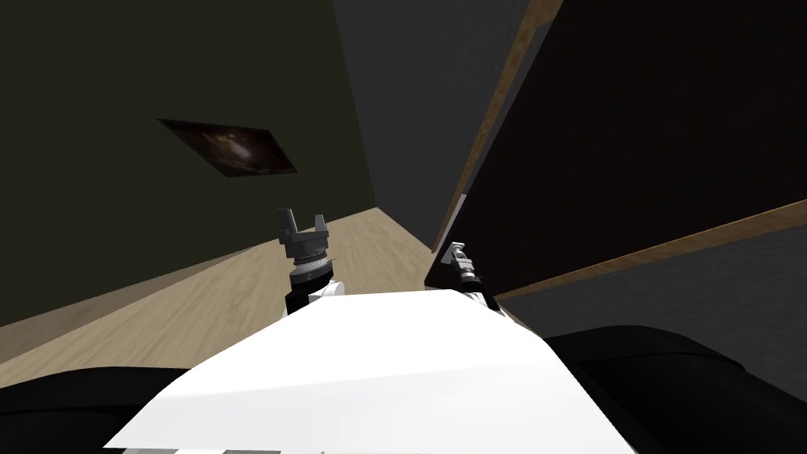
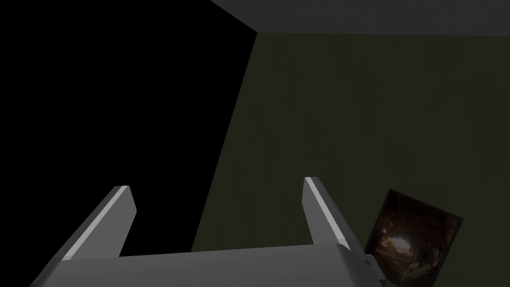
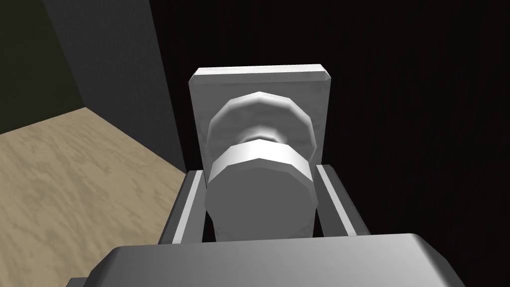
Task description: Pull the door open
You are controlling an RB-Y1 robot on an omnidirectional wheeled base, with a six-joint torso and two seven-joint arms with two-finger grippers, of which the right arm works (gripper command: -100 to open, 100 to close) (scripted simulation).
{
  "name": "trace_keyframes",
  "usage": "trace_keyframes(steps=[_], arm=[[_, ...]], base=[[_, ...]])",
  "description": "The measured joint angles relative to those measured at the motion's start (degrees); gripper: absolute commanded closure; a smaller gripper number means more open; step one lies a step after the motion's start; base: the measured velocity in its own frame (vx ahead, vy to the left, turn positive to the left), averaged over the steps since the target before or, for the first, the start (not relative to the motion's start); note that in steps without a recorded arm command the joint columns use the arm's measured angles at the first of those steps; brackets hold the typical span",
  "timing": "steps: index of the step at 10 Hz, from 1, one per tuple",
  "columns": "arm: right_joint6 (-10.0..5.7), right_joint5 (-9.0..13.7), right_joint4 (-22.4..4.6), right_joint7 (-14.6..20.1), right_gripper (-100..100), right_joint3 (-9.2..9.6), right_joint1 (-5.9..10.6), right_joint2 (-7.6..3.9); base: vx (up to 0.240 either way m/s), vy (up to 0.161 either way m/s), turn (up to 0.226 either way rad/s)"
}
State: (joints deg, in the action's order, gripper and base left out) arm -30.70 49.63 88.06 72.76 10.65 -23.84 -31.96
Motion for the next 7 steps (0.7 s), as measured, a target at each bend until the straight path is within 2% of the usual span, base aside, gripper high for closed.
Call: trace_keyframes(steps=[2, 4, 7], arm=[[-0.69, -0.31, -0.13, 1.09, 100, 0.98, -0.23, -1.02], [-0.87, -0.5, -0.11, 1.57, 100, 1.65, -0.43, -1.41], [-2.0, -0.78, -0.15, 2.84, 100, 2.25, -0.67, -2.92]], base=[[-0.217, -0.071, 0.118], [-0.114, -0.021, 0.081], [-0.213, -0.034, 0.131]])
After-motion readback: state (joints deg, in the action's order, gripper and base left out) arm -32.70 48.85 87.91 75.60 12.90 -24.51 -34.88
